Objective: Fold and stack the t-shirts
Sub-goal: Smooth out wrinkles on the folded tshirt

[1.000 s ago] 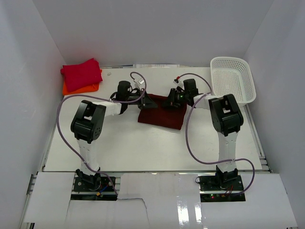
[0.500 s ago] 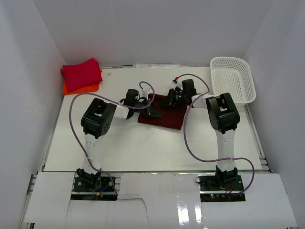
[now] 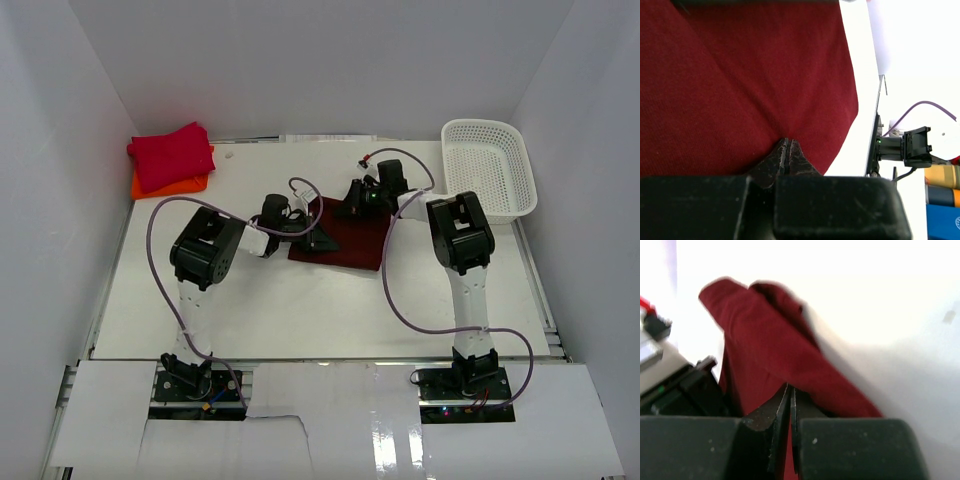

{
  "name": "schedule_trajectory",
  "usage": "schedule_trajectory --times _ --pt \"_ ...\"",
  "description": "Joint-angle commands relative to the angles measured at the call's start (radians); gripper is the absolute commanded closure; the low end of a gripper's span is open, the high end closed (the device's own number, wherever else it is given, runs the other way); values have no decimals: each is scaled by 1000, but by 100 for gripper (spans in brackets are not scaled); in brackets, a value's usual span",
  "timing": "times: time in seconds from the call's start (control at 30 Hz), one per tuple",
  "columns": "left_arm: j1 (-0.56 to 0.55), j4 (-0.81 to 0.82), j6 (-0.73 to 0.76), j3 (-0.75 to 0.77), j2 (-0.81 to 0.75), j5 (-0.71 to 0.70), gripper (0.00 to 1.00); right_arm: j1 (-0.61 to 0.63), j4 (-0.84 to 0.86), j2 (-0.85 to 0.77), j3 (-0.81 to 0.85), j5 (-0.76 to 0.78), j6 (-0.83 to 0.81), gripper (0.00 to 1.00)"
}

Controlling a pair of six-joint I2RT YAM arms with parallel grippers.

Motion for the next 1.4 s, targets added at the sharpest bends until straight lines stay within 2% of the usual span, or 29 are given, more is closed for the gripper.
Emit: schedule_trajectory --times 0.0,0.27,0.43,0.57,0.7,0.8,0.83,1.03,1.17,1.37 --pt "-15 -95 54 -70 1 -49 100 -15 -9 46 96 29 -38 92" --pt "-22 -101 50 -95 -14 -38 100 -81 -96 127 267 109 -110 92" --pt "-27 -105 45 -104 -35 -35 100 -106 -240 182 498 86 -172 92" --pt "-33 -107 34 -102 -55 -34 100 -106 -283 117 528 66 -197 92" --pt "-44 -109 19 -105 -74 -41 100 -100 -325 9 425 38 -203 92" --pt "-56 -109 5 -113 -88 -60 100 -90 -339 -98 263 17 -216 92" --pt "-59 -110 4 -116 -91 -64 100 -83 -323 -170 144 12 -214 92" --pt "-68 -112 -9 -130 -123 -103 100 -58 -303 -393 -179 15 -226 92" --pt "-65 -119 -30 -113 -153 -117 100 -48 -320 -483 -299 -15 -235 92" --pt "-36 -148 -95 6 -180 -69 100 -38 -305 -568 -439 -58 -239 92"
